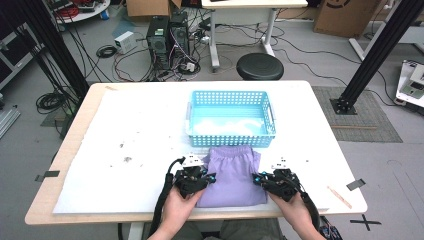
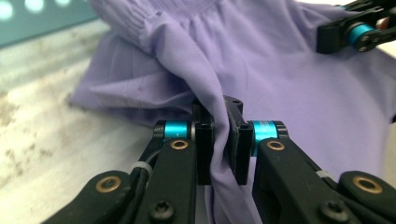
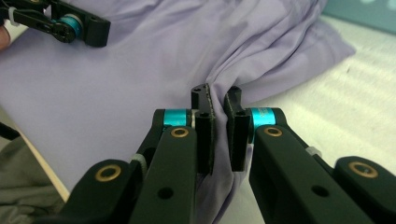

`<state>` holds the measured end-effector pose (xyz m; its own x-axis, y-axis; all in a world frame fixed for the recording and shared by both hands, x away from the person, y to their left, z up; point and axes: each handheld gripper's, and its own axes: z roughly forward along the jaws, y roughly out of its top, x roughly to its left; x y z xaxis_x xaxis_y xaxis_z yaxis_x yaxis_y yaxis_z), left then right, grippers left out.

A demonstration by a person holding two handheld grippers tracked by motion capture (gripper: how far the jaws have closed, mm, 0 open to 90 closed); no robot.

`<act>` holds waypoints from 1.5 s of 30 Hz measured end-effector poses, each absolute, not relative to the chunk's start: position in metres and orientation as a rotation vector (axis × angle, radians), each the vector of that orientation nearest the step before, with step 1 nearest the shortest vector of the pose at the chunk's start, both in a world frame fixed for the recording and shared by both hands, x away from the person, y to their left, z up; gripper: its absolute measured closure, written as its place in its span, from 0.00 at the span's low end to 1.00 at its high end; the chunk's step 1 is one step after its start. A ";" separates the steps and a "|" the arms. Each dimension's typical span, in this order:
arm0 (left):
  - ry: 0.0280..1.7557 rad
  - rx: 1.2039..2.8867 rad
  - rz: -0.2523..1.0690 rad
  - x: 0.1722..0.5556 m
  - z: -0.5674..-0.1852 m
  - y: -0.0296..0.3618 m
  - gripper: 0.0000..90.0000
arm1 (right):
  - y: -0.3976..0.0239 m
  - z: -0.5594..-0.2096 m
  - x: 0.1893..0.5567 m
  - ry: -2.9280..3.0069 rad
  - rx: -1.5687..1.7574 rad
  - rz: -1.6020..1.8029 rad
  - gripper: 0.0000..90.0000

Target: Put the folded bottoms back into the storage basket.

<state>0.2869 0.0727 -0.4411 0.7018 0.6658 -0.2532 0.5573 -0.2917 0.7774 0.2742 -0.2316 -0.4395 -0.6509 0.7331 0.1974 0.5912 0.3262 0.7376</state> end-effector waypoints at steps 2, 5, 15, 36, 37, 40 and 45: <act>0.924 1.974 0.144 0.285 -0.436 0.073 0.93 | -0.233 -0.435 0.272 2.398 1.206 1.256 0.95; 0.895 1.957 0.149 0.281 -0.423 0.074 0.93 | -0.236 -0.426 0.268 2.376 1.185 1.299 0.95; 0.814 1.879 0.165 0.278 -0.376 0.083 0.93 | -0.240 -0.382 0.260 2.300 1.098 1.430 0.95; 0.822 1.816 0.328 0.384 -0.306 0.091 0.94 | -0.222 -0.308 0.367 2.176 0.985 1.388 0.95; 0.828 1.823 0.332 0.392 -0.307 0.091 0.94 | -0.222 -0.308 0.374 2.177 0.983 1.383 0.95; 0.840 1.824 0.341 0.409 -0.310 0.089 0.94 | -0.222 -0.309 0.398 2.173 0.991 1.371 0.95; 0.855 1.833 0.349 0.439 -0.320 0.086 0.94 | -0.219 -0.316 0.423 2.177 1.012 1.323 0.95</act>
<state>0.4392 0.0864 -0.3198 0.7039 0.6949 -0.1470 0.3935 -0.2093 0.8952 0.4229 -0.2186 -0.3164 -0.6591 0.7514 0.0330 0.3753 0.2905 0.8802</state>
